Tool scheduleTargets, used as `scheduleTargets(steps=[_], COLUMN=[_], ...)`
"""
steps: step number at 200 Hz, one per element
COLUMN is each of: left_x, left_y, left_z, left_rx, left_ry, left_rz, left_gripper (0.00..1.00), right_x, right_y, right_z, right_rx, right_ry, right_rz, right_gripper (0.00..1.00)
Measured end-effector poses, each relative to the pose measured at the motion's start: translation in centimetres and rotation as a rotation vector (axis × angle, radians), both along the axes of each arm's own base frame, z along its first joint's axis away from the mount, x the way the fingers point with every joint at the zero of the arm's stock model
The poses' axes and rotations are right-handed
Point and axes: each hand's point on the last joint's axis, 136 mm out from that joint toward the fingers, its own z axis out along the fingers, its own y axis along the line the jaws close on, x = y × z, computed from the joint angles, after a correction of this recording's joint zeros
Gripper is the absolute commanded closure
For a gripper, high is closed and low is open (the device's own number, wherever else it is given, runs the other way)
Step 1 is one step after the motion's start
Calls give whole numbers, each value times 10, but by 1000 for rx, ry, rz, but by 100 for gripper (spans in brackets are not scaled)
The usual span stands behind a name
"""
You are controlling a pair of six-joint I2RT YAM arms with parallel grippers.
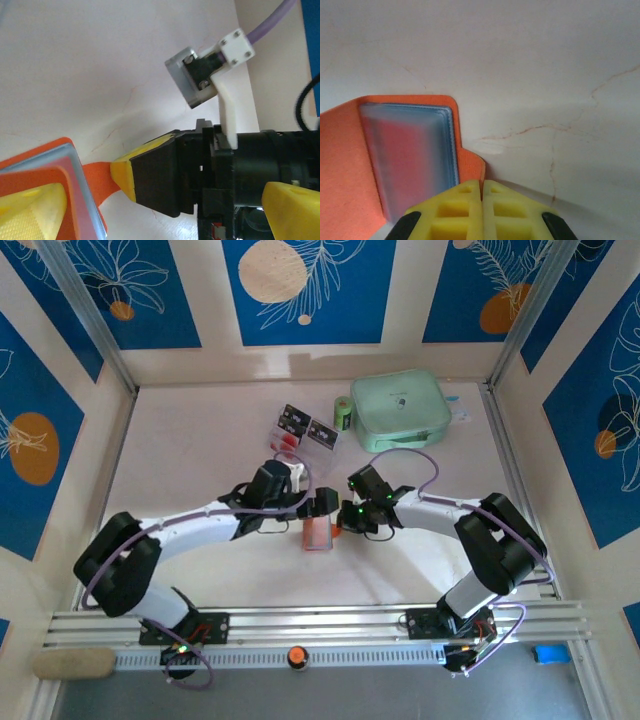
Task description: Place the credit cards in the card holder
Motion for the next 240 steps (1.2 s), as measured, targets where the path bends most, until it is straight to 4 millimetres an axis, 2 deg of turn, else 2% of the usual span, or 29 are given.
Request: scheduleTargets(steps=[32, 50, 110, 150, 202, 240], left_x=[0, 1, 2, 1, 1, 1], left_y=[-6, -5, -3, -6, -5, -5], left_z=[-16, -22, -44, -53, -53, -44], left_rx=[15, 17, 56, 63, 63, 70], left_ry=[29, 39, 63, 60, 53, 51], left_rz=[17, 37, 77, 86, 86, 82], left_gripper=[0, 0, 0, 0, 0, 0], right_x=[2, 1, 4, 5, 1, -7], right_y=[-6, -15, -48, -62, -64, -55], right_z=[-1, 3, 33, 51, 62, 70], right_rx=[-2, 0, 31, 54, 77, 98], right_ry=[10, 9, -44, -82, -100, -108], right_rz=[-17, -40, -134, -177, -179, -149], right_gripper=[69, 62, 61, 61, 64, 69])
